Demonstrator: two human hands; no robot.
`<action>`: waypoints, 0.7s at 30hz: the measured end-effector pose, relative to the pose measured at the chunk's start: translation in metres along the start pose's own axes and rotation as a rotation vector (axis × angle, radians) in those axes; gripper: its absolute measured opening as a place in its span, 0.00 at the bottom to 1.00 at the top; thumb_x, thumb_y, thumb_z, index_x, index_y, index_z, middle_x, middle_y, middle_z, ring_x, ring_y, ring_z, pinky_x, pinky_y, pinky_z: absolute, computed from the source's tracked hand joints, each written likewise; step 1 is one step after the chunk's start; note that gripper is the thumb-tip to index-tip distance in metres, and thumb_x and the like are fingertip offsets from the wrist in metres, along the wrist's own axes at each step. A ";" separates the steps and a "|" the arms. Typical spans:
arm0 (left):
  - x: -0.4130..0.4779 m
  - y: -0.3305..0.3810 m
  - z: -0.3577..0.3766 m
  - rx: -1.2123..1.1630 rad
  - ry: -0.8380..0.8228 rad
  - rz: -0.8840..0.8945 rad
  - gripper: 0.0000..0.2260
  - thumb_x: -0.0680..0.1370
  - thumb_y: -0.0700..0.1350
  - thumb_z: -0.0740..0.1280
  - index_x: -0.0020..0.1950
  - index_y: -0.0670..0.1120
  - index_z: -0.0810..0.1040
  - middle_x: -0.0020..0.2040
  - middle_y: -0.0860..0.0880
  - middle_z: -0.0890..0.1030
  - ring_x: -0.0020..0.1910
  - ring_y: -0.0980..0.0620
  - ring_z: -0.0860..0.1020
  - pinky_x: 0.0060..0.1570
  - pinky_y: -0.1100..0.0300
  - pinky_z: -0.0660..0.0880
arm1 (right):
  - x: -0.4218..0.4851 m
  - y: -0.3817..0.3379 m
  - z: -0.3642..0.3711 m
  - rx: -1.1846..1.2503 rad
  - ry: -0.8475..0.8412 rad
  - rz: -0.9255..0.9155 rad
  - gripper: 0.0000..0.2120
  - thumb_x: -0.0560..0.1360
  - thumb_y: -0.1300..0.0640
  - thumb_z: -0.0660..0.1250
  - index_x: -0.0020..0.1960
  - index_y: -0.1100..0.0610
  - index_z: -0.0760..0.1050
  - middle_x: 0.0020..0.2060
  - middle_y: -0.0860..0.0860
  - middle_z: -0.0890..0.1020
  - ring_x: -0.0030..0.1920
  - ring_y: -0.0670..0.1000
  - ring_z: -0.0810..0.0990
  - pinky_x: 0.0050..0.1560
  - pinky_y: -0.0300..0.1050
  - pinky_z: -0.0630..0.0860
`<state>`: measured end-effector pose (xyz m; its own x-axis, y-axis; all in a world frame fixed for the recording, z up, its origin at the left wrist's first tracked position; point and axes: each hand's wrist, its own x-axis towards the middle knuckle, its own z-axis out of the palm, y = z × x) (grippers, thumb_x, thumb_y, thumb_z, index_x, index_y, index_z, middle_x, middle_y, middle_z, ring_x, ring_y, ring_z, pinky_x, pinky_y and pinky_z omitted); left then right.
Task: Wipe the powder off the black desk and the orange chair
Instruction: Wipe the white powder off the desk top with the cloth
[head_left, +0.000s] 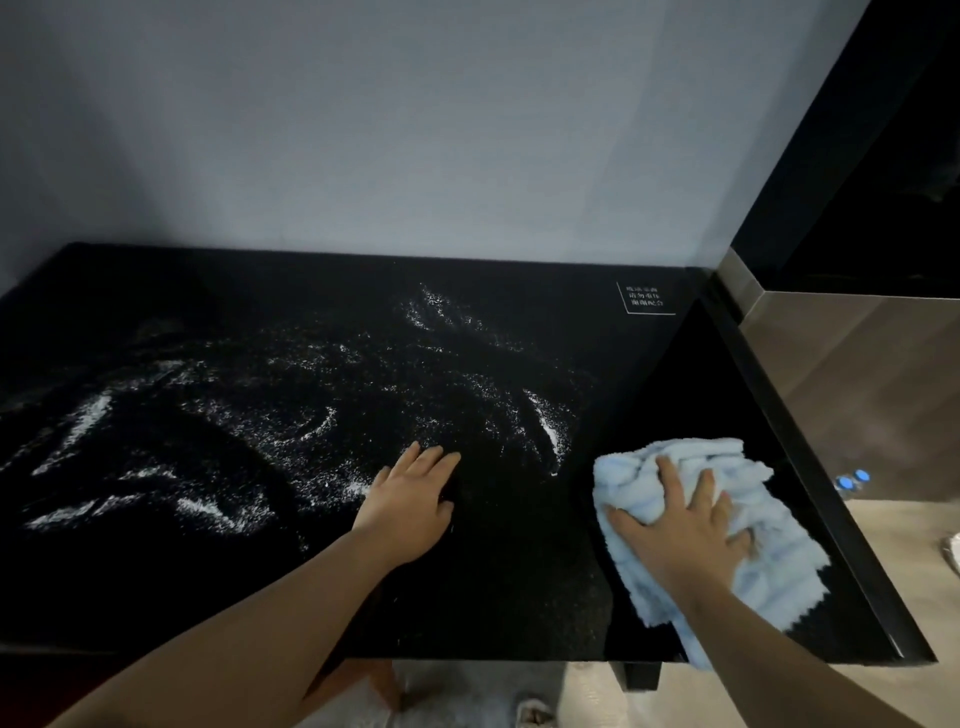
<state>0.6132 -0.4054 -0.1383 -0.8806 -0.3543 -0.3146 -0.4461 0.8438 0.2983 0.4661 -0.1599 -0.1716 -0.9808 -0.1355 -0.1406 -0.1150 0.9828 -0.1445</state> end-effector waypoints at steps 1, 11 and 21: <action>0.006 0.003 -0.001 0.004 0.006 -0.005 0.27 0.81 0.49 0.56 0.77 0.54 0.49 0.78 0.53 0.49 0.77 0.51 0.43 0.75 0.48 0.49 | 0.010 0.000 -0.002 0.009 -0.013 -0.025 0.42 0.65 0.24 0.50 0.73 0.37 0.40 0.77 0.52 0.48 0.75 0.58 0.49 0.70 0.63 0.50; 0.075 0.030 -0.009 0.046 0.024 -0.153 0.33 0.79 0.56 0.58 0.77 0.53 0.43 0.78 0.51 0.45 0.77 0.50 0.40 0.74 0.48 0.45 | 0.151 0.016 -0.027 0.168 -0.045 -0.206 0.37 0.71 0.41 0.67 0.75 0.45 0.55 0.74 0.52 0.60 0.74 0.56 0.55 0.71 0.65 0.48; 0.116 0.033 -0.012 0.004 0.011 -0.401 0.31 0.80 0.59 0.54 0.78 0.51 0.44 0.78 0.51 0.43 0.77 0.49 0.42 0.73 0.45 0.47 | 0.188 -0.062 -0.035 0.099 -0.146 -0.534 0.32 0.70 0.42 0.64 0.72 0.41 0.59 0.74 0.42 0.60 0.75 0.50 0.53 0.71 0.59 0.49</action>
<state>0.4940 -0.4233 -0.1543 -0.6387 -0.6600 -0.3954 -0.7540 0.6394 0.1506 0.2830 -0.2422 -0.1552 -0.7574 -0.6341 -0.1557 -0.5677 0.7574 -0.3227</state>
